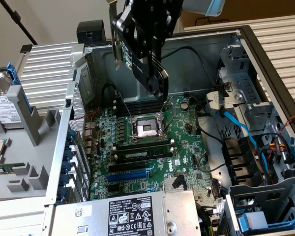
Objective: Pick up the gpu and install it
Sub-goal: 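Insert the gpu into the slot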
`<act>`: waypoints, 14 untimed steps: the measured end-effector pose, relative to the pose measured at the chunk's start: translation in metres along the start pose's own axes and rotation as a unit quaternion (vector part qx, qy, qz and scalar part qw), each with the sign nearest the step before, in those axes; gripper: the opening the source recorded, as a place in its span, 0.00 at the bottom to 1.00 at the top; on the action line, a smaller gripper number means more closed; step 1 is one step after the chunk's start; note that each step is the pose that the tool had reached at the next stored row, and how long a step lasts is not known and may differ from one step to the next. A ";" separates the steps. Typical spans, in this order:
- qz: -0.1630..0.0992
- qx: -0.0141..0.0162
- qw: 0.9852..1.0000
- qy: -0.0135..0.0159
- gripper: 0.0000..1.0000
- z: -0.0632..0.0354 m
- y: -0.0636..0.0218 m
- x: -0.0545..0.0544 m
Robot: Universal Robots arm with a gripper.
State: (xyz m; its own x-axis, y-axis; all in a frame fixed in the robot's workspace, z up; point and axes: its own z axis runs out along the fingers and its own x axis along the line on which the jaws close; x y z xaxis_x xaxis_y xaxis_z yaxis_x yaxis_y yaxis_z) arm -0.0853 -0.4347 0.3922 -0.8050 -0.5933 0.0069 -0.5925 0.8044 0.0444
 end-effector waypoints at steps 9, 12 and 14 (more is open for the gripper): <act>-0.054 0.000 0.999 0.002 0.27 -0.0002 -0.0036 -0.005; -0.072 0.000 0.997 0.003 0.27 -0.0003 -0.0049 -0.007; -0.083 0.001 0.997 0.004 0.27 -0.0003 -0.0058 -0.008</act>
State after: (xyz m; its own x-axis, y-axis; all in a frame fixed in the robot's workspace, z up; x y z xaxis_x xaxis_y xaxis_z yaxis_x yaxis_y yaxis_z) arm -0.0755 -0.4347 0.3922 -0.6963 -0.7177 0.0069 -0.7168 0.6958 0.0444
